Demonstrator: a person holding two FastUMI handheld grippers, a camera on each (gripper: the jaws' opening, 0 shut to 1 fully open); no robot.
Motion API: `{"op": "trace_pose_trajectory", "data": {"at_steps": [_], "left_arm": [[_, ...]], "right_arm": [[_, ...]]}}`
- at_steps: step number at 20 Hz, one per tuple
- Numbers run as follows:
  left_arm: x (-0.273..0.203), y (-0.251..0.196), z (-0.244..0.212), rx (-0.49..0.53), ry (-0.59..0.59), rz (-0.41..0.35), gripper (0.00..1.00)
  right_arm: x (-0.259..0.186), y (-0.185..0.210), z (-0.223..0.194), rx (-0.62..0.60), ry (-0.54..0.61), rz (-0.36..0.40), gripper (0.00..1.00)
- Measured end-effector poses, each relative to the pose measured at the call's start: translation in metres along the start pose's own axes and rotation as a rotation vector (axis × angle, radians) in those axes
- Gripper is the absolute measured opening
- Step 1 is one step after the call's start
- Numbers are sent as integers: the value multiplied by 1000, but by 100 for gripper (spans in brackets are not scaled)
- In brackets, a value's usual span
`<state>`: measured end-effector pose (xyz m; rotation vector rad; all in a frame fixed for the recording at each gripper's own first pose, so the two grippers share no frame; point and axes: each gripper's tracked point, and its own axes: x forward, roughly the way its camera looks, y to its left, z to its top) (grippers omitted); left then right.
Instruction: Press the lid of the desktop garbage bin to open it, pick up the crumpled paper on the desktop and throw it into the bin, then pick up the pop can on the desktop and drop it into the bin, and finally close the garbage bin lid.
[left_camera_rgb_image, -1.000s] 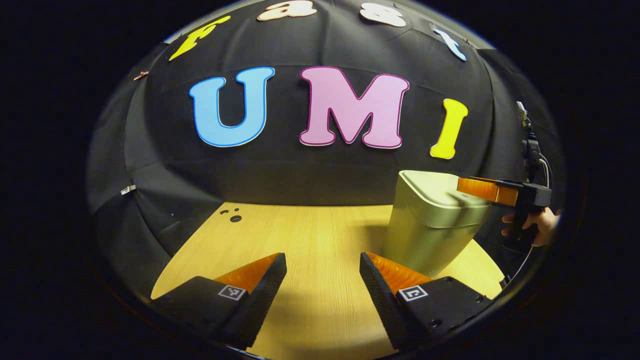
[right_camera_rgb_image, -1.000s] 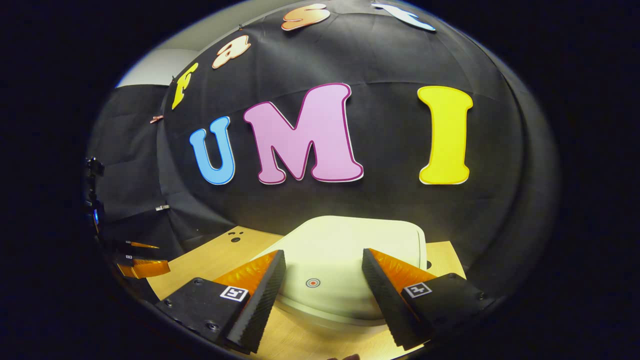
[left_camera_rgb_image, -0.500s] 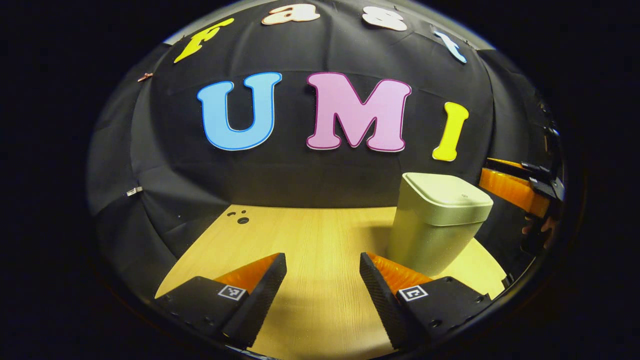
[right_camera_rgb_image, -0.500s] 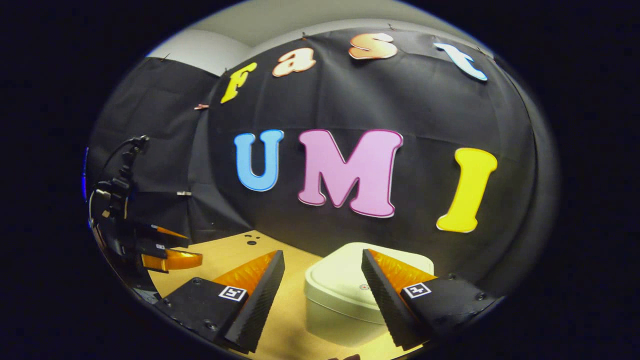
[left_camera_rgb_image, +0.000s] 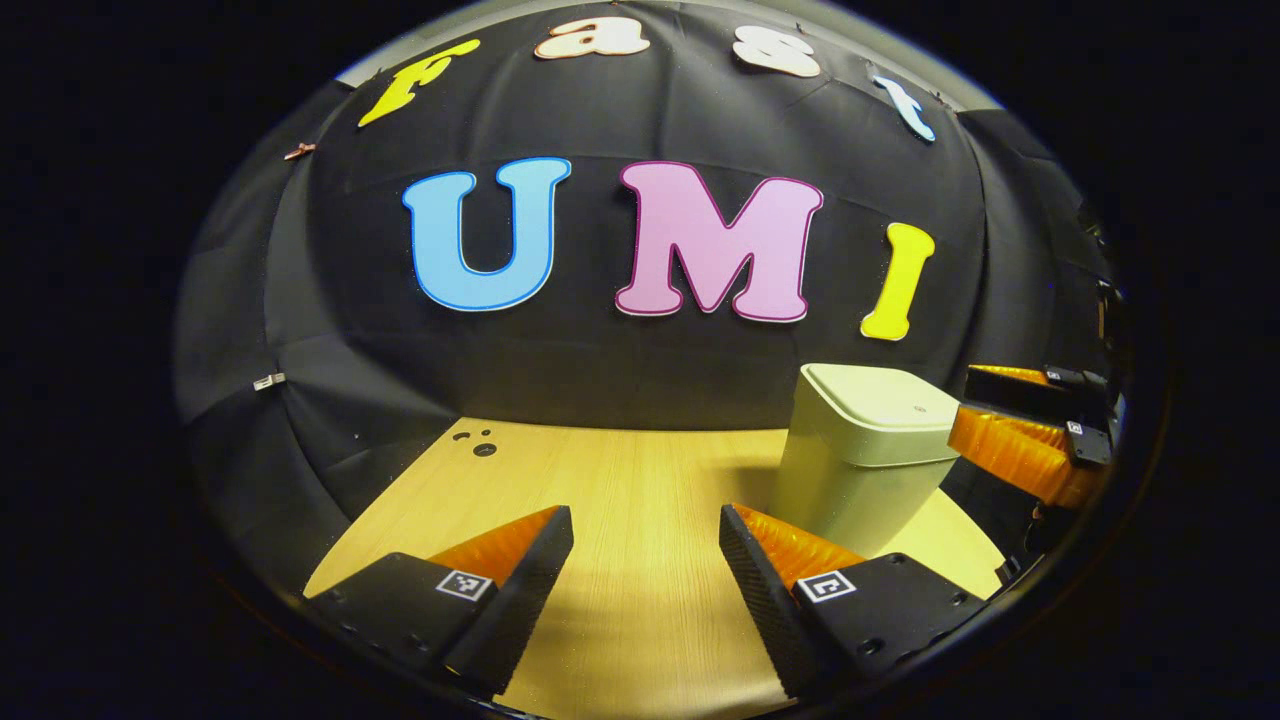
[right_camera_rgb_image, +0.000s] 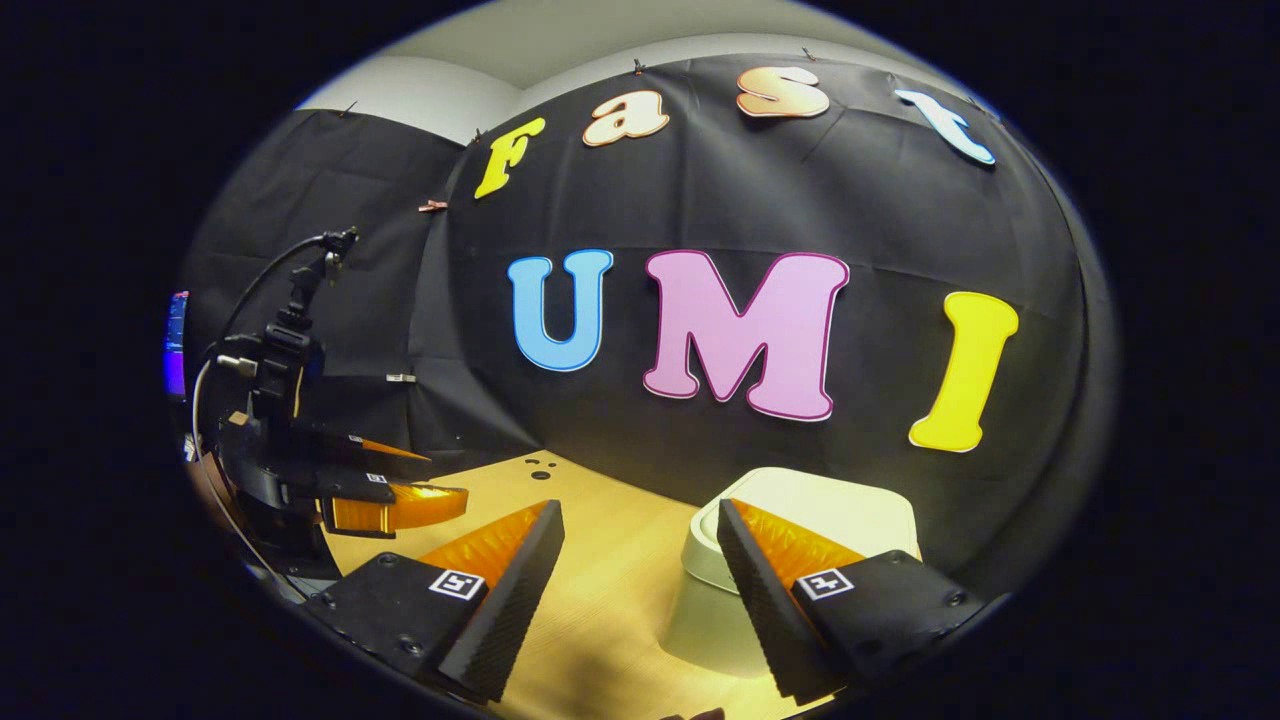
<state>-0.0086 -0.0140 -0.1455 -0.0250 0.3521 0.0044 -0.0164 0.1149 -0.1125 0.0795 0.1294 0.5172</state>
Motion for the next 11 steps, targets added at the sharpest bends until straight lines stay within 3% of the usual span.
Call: {"op": "trace_pose_trajectory", "data": {"at_steps": [11], "left_arm": [[-8,2,16,-7,-48,-59,95]], "right_arm": [[-1,-1,4,-5,18,-88,98]]}}
